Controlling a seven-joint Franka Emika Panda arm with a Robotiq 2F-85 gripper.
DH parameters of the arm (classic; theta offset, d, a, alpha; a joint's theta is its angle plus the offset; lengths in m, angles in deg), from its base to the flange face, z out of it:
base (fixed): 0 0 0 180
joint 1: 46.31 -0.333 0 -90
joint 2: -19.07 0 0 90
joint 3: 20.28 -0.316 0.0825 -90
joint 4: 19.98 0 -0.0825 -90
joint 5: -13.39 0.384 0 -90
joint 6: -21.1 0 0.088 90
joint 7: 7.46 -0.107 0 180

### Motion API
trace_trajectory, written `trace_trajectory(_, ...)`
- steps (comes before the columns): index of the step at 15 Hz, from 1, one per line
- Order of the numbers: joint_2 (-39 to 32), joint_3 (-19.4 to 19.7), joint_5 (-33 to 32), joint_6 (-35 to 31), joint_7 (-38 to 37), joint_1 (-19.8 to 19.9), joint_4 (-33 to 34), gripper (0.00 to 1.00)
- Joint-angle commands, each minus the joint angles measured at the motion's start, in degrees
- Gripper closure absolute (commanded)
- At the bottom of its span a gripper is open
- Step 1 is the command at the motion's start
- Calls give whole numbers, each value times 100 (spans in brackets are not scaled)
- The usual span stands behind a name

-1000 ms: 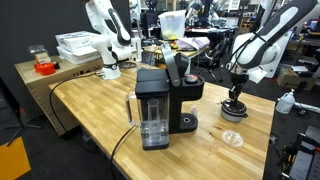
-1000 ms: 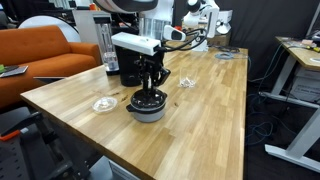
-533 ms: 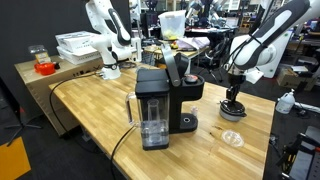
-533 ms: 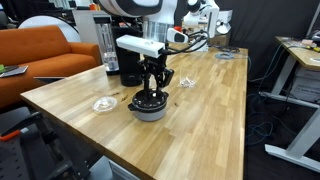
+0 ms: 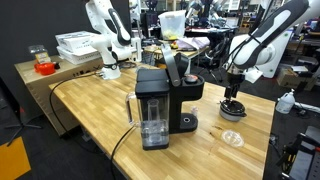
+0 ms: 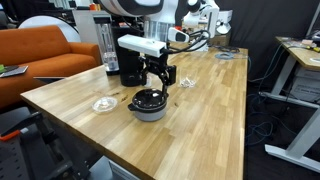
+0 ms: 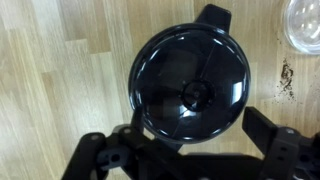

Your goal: Take the black lid from the table and put it on the gray pot

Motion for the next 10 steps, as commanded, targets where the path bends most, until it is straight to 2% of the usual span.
trace_trajectory(1, 243, 54, -101, -170, -103, -40, -135, 0)
trace_trajectory(10, 1379, 185, -55, -377, -775, -155, -1152, 0)
